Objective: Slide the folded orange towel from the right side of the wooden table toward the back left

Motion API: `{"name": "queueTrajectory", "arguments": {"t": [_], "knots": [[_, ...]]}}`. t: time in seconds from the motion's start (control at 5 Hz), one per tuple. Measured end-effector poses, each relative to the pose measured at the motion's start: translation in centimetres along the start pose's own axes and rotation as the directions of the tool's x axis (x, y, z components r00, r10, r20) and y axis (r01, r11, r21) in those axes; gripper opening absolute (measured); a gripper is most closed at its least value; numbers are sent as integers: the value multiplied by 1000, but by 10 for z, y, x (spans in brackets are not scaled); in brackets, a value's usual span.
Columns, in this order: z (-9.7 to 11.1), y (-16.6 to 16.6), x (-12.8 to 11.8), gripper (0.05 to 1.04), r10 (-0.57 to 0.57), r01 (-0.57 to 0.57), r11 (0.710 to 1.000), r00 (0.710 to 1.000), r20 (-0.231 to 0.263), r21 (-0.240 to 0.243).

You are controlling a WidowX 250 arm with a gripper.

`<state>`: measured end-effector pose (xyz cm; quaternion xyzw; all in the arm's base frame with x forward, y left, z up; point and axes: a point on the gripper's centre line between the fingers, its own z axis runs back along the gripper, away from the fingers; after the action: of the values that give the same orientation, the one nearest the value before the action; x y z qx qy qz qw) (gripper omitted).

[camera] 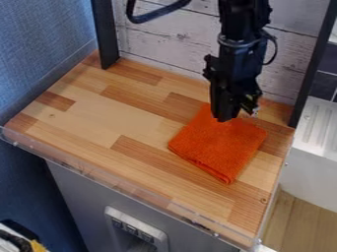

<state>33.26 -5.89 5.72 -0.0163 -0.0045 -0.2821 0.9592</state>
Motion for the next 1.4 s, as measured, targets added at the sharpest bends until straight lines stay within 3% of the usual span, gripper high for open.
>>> {"name": "queueTrajectory", "arguments": {"t": [0.2,0.8,1.4], "knots": [[-14,4,-3,67,2,-2,1000,1000,-13,-4],[-44,-13,-5,62,19,-17,1000,998,-57,23],[-49,5,-14,62,124,-122,991,992,-32,59]]}}
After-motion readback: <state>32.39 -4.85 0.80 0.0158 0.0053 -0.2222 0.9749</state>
